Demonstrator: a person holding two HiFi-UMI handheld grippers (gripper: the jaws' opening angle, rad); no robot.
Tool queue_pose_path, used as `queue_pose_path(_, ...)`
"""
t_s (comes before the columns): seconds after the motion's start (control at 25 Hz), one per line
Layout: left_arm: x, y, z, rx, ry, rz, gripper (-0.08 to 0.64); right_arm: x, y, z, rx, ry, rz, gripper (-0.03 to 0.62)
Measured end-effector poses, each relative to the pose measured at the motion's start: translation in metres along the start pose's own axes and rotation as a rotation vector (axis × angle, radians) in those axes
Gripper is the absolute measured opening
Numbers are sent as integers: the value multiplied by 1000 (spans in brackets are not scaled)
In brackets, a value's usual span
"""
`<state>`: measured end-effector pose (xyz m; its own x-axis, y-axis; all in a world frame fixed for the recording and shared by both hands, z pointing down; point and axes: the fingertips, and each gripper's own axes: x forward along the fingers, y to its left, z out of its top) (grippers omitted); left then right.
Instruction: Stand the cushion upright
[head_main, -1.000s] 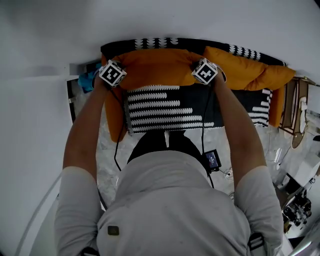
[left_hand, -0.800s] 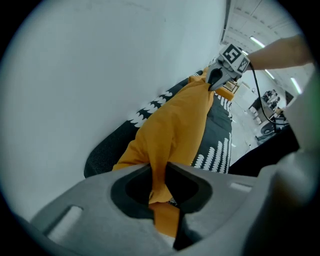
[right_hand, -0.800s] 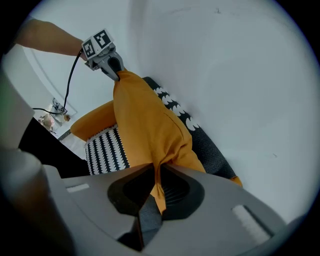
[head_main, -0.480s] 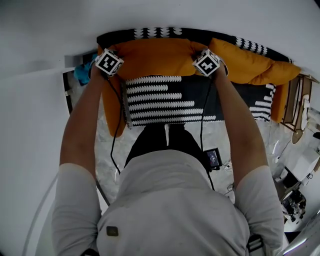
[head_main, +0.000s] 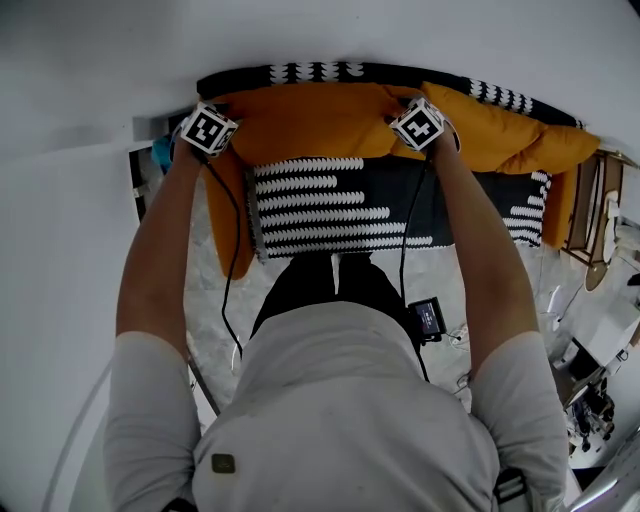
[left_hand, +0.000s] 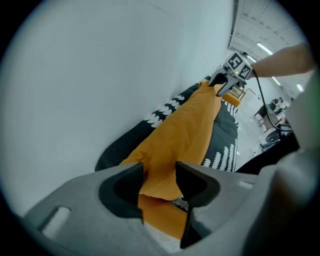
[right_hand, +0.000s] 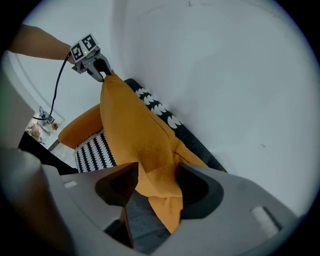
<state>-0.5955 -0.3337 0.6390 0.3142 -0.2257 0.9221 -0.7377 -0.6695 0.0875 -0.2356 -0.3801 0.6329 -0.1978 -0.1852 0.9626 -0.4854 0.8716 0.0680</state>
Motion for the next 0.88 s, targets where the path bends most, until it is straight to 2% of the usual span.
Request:
queue_pose_path(0.12, -12, 9, -4, -17, -10, 30, 215, -8, -6, 3, 8, -9, -27, 285)
queue_pose_path(0.36, -41, 10, -1, -81, -82, 50, 224, -32, -5, 10, 10, -54, -60, 288)
queue_pose_path(0.68, -106, -11, 28, -138, -280, 62, 229, -88, 21, 40, -17, -169, -114, 275)
queue_pose_path(0.88, -159, -30, 46, -189, -440, 101, 229, -147, 42, 65, -14, -316, -181, 235)
